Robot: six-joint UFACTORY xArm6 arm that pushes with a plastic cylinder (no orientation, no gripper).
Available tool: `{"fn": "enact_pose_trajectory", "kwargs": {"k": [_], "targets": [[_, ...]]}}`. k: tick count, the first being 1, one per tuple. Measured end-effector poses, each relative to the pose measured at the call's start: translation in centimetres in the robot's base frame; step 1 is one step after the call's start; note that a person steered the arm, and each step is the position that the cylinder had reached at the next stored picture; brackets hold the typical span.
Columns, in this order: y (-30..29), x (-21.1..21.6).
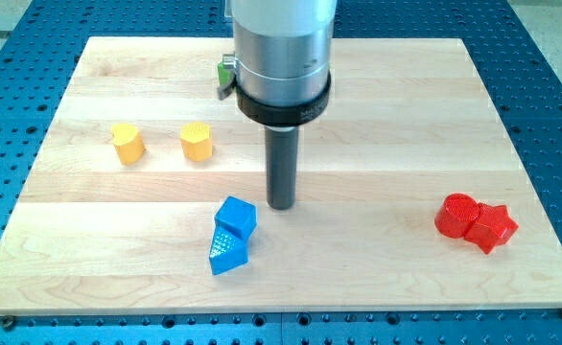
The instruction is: Separate the blue blocks from each other
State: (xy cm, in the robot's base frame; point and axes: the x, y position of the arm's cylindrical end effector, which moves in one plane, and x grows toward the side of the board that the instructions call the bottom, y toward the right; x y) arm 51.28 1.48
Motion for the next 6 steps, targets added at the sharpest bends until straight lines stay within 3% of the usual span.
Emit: {"fn": "enact_pose_trajectory", "kwargs": {"k": [1, 2, 3, 4, 6], "targets": [[2.5, 5.9], [-7.3, 7.7], [-9.7, 3.3], [-3.8, 2.0], [-3.6, 3.7]]}}
